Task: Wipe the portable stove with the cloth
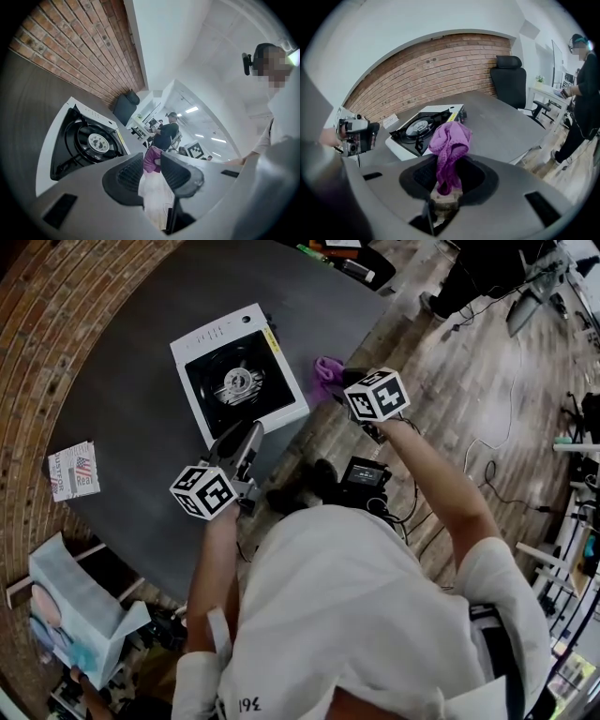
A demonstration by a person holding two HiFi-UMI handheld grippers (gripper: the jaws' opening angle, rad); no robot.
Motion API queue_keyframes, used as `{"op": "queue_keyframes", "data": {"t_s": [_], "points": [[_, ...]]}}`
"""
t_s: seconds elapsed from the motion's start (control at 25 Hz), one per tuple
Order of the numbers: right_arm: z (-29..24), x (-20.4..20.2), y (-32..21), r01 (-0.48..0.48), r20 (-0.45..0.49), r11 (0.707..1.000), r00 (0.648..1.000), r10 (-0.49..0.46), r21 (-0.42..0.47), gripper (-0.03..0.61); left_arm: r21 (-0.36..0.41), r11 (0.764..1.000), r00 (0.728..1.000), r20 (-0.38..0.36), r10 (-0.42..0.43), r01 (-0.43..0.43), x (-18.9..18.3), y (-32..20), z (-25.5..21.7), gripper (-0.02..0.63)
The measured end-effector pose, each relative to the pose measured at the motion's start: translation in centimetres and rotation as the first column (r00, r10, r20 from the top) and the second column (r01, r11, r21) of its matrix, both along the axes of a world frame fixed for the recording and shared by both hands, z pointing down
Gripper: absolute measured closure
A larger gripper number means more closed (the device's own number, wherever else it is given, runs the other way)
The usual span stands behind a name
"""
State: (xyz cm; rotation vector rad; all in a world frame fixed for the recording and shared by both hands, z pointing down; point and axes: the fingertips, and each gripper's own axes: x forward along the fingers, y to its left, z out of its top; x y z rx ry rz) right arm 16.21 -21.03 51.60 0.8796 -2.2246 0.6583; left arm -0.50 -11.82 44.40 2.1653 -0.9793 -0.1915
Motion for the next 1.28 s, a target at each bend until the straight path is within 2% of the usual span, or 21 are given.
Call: {"op": "queue_keyframes", "data": {"t_s": [0.4, 0.8, 1.04, 1.28], "points": [[2.1, -0.8, -4.1, 0.092, -0.006, 0.996, 0.996, -0.092, 0.001, 0.466, -0.05, 0.995, 0.996, 0.038, -0.085, 0.087, 2.3, 1.1, 0.9, 0.5], [3.4, -5.0, -8.7, 0.225, -0.058, 0.974, 0.973, -0.223, 0.028, 0.466, -0.085, 0.977, 0.979, 0.077, -0.19, 0.196, 3.2, 1.9, 1.3, 0.5], [4.4, -6.1, -10.2, 0.285, -0.104, 0.957, 0.954, -0.28, 0.043, 0.466, -0.101, 0.96, 0.964, 0.09, -0.251, 0.26, 3.7, 2.3, 1.7, 0.5], [5.2, -7.8, -9.8, 0.38, -0.132, 0.922, 0.92, -0.369, 0.072, 0.466, -0.123, 0.949, 0.955, 0.104, -0.278, 0.29, 4.6, 2.5, 2.4, 0.5]]}}
